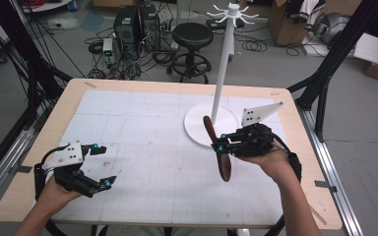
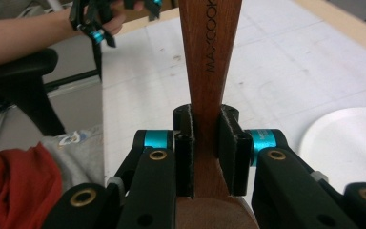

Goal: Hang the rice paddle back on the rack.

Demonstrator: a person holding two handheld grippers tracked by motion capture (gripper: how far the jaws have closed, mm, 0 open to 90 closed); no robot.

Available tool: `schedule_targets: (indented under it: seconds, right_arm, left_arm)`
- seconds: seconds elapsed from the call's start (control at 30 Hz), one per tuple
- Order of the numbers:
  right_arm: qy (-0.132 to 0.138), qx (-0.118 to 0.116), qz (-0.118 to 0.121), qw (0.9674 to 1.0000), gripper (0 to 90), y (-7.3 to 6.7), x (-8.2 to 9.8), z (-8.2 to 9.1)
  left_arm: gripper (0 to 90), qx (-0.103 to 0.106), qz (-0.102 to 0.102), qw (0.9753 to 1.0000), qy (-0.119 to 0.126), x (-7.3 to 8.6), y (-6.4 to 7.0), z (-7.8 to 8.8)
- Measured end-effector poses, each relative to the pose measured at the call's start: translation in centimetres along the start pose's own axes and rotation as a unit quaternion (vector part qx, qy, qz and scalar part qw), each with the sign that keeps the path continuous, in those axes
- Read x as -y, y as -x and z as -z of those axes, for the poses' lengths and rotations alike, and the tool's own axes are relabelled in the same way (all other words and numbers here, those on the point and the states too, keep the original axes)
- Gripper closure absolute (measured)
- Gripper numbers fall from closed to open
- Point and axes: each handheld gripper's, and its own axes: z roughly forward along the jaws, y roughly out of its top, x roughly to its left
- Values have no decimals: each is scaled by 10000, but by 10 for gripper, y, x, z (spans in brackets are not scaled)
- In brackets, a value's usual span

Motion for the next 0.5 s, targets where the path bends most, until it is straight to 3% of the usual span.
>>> schedule_targets:
  seconds: [0.23,0.5]
  right_arm:
    - [231,121,-25,9997,784,7,-4,22]
    - [285,275,-82,9992,784,13,-10,39]
  left_arm:
    - [17,13,23,10000,30,0,-1,0]
    - [17,2,47,10000,31,0,-2,0]
